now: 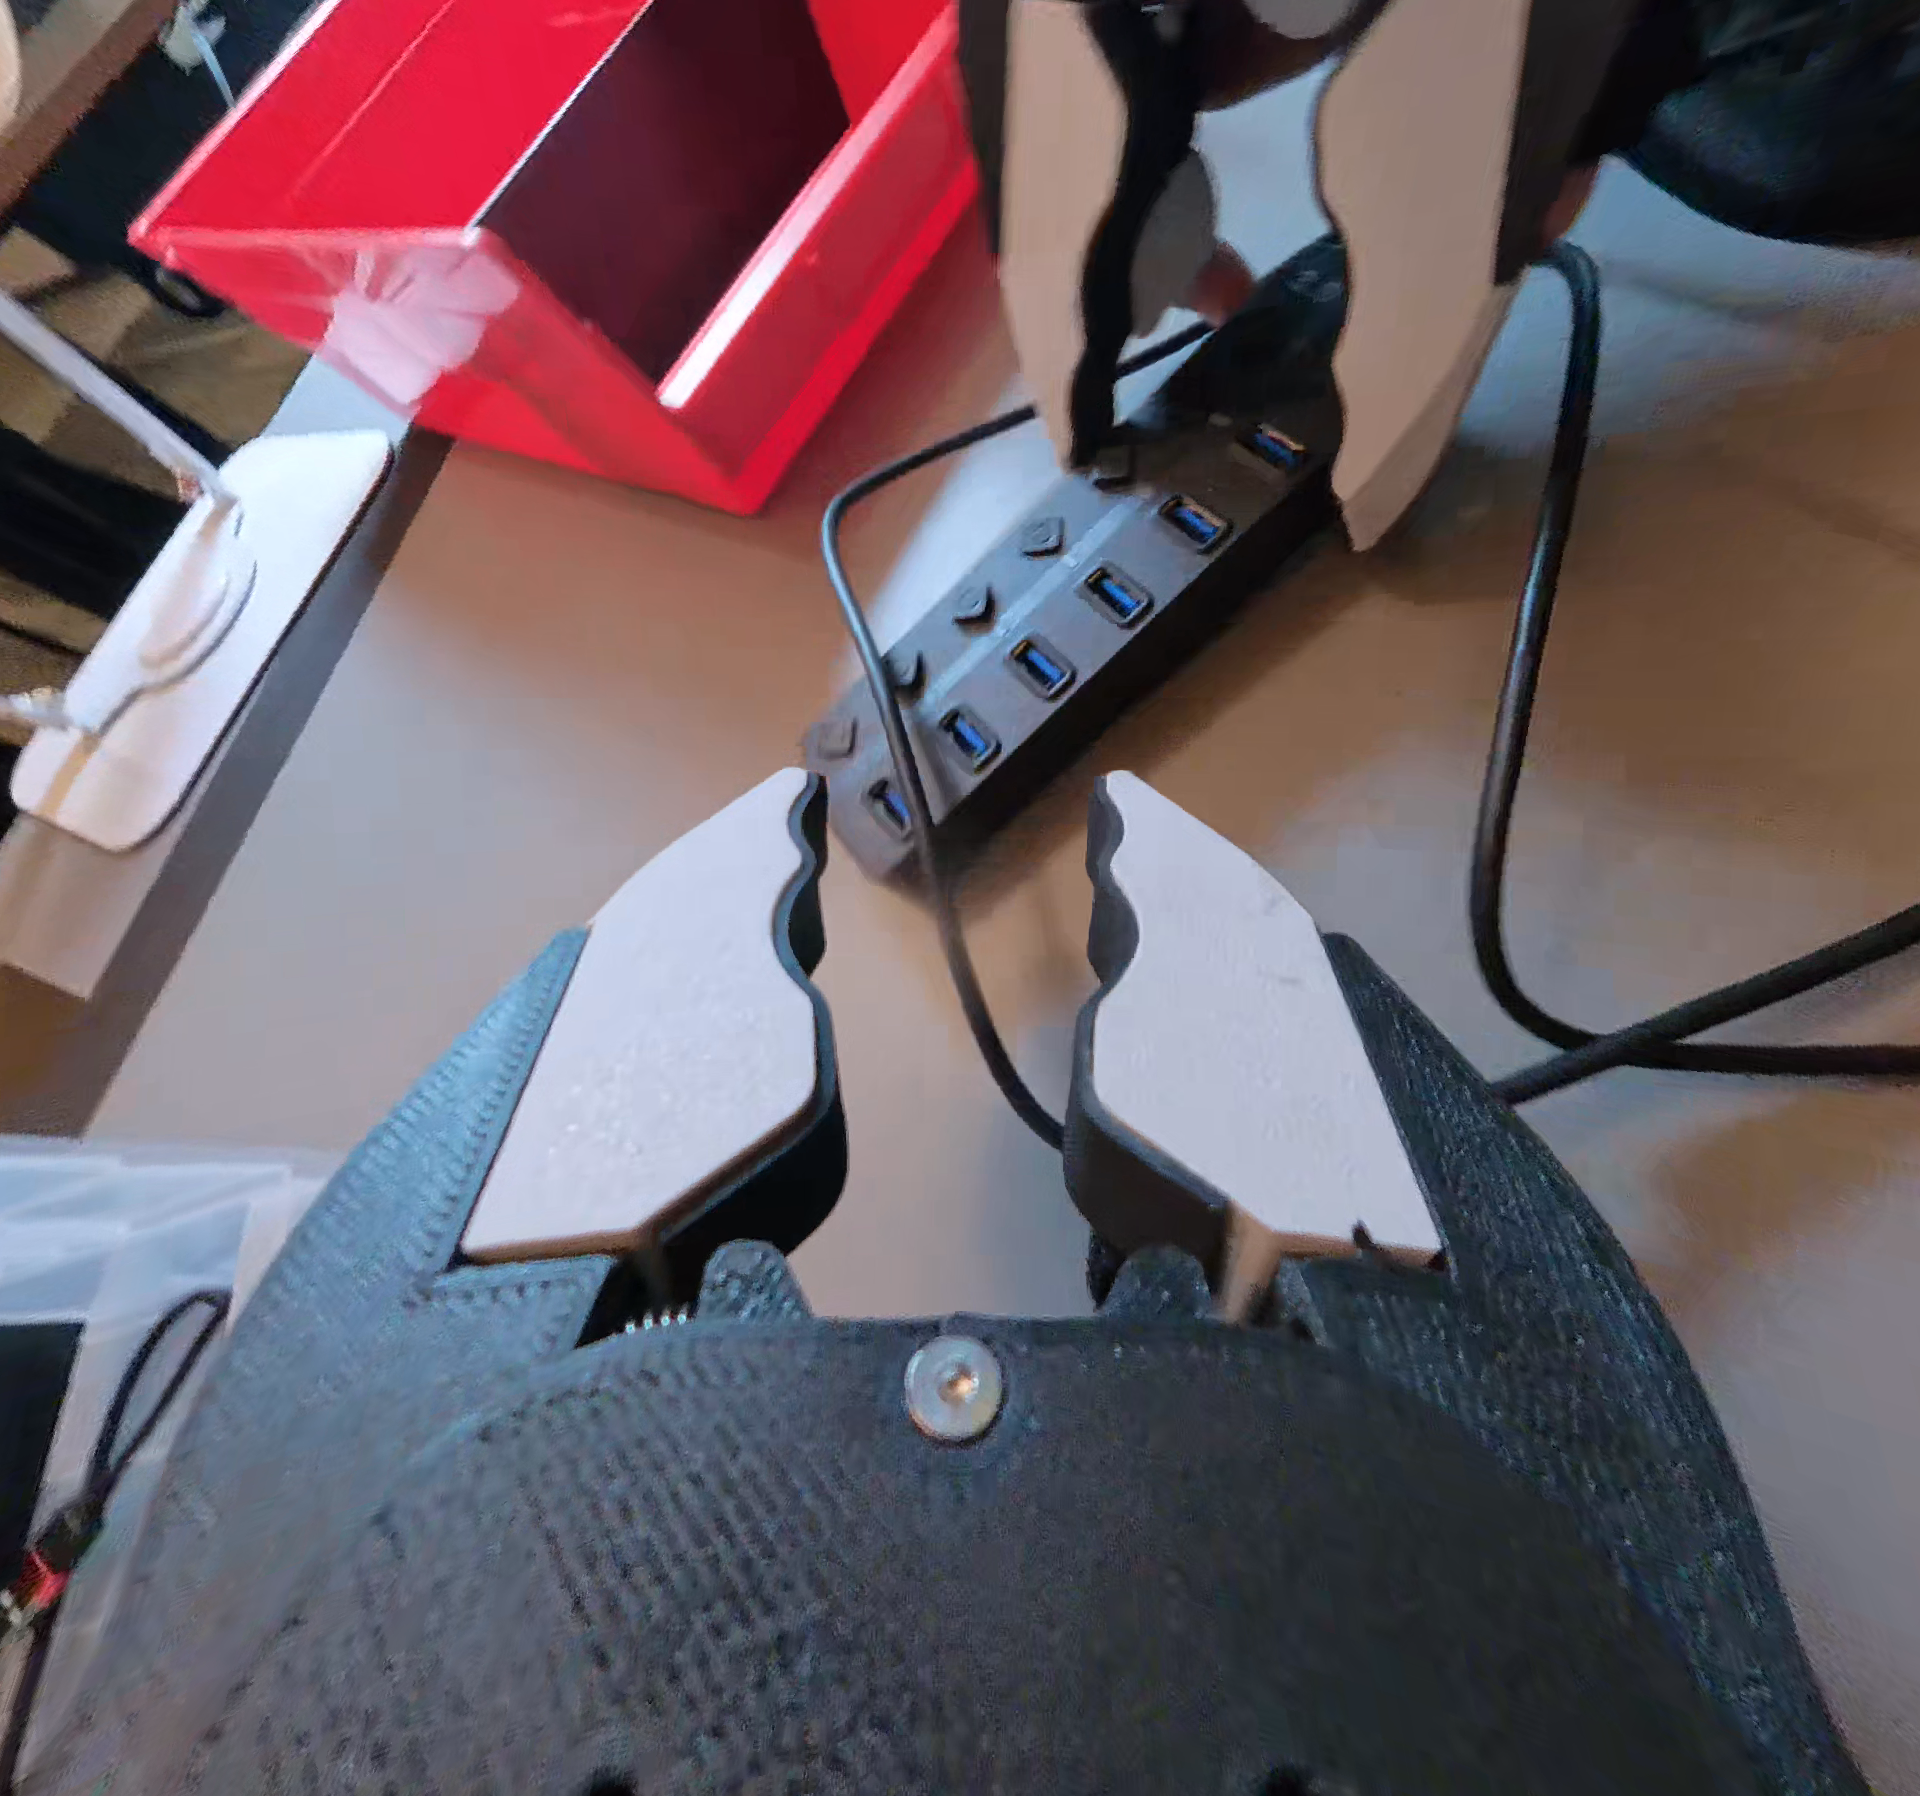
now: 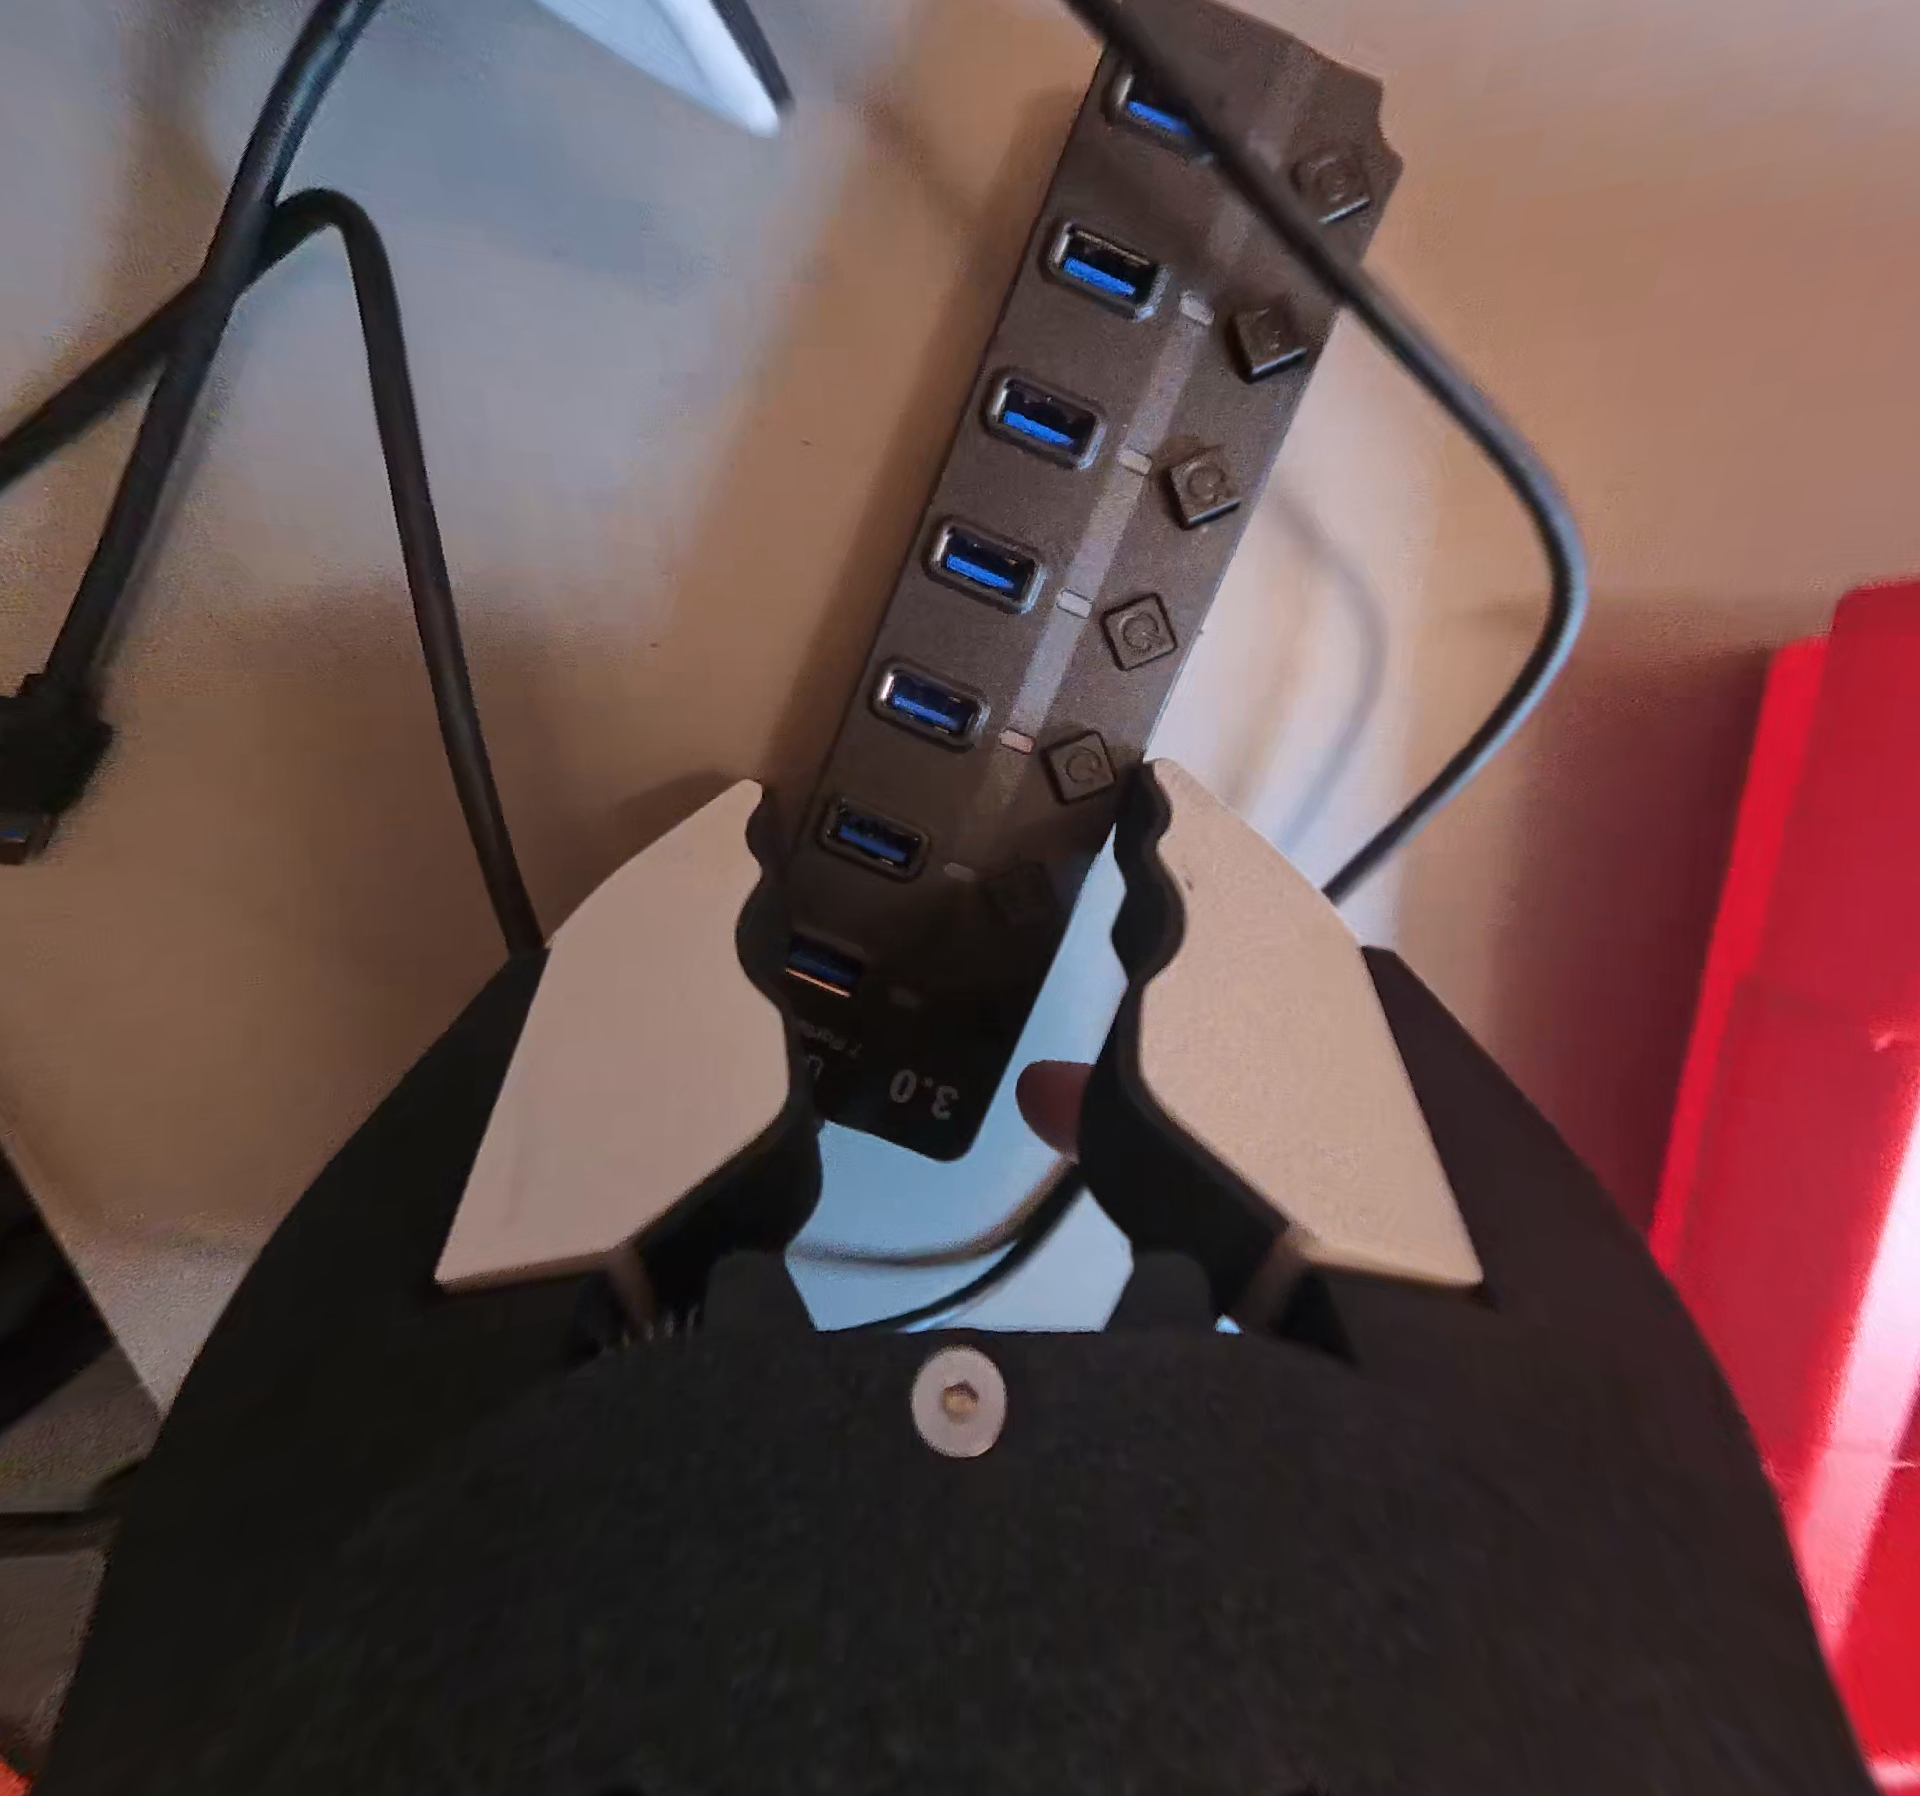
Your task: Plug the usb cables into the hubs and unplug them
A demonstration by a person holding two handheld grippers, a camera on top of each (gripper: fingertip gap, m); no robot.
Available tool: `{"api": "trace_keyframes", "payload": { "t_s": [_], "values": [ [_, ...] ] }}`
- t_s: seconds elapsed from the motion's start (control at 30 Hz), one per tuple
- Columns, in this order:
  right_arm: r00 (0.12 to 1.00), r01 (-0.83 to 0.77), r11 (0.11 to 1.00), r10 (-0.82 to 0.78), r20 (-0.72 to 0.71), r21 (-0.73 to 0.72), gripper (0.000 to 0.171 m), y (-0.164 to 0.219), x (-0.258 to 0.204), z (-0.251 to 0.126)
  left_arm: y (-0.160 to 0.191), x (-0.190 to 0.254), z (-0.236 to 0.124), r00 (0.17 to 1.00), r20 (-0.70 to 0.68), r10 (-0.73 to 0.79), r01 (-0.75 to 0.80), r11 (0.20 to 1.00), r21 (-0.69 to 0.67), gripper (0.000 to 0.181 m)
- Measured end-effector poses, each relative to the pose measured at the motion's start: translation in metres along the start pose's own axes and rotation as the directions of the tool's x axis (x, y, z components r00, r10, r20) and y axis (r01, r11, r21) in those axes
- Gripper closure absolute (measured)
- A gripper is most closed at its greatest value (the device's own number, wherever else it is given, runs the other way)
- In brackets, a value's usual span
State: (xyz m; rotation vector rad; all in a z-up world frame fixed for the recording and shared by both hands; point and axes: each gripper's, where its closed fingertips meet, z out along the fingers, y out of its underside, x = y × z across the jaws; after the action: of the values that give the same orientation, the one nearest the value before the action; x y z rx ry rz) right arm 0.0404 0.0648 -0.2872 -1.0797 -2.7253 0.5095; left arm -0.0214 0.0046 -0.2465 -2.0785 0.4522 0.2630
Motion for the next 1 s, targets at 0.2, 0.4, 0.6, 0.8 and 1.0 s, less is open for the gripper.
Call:
{"api": "trace_keyframes", "payload": {
  "t_s": [0.2,0.4,0.6,0.8,1.0],
  "values": [
    [0.965,0.254,0.967,-0.256,0.066,0.032,0.109,-0.012,-0.027,-0.017,-0.009,0.025,0.0,0.988,-0.062,0.144,-0.144,0.99,0.008,0.126],
    [0.949,0.316,0.945,-0.316,0.009,-0.088,0.109,0.005,-0.027,-0.028,0.027,0.015,0.001,0.99,-0.101,0.095,-0.111,0.979,-0.17,0.122],
    [0.947,0.322,0.943,-0.322,-0.023,0.084,0.109,-0.005,-0.015,-0.073,0.017,-0.002,-0.017,0.991,-0.12,-0.051,0.044,0.997,-0.059,0.119],
    [0.909,0.415,0.823,-0.367,-0.194,0.387,0.11,-0.062,-0.014,-0.079,-0.049,0.003,-0.045,0.945,-0.265,-0.193,0.26,0.933,0.247,0.107],
    [0.857,0.473,0.745,-0.266,-0.442,0.469,0.111,-0.098,0.003,-0.069,-0.065,-0.025,-0.062,0.772,-0.464,-0.434,0.617,0.688,0.382,0.118]
  ]
}}
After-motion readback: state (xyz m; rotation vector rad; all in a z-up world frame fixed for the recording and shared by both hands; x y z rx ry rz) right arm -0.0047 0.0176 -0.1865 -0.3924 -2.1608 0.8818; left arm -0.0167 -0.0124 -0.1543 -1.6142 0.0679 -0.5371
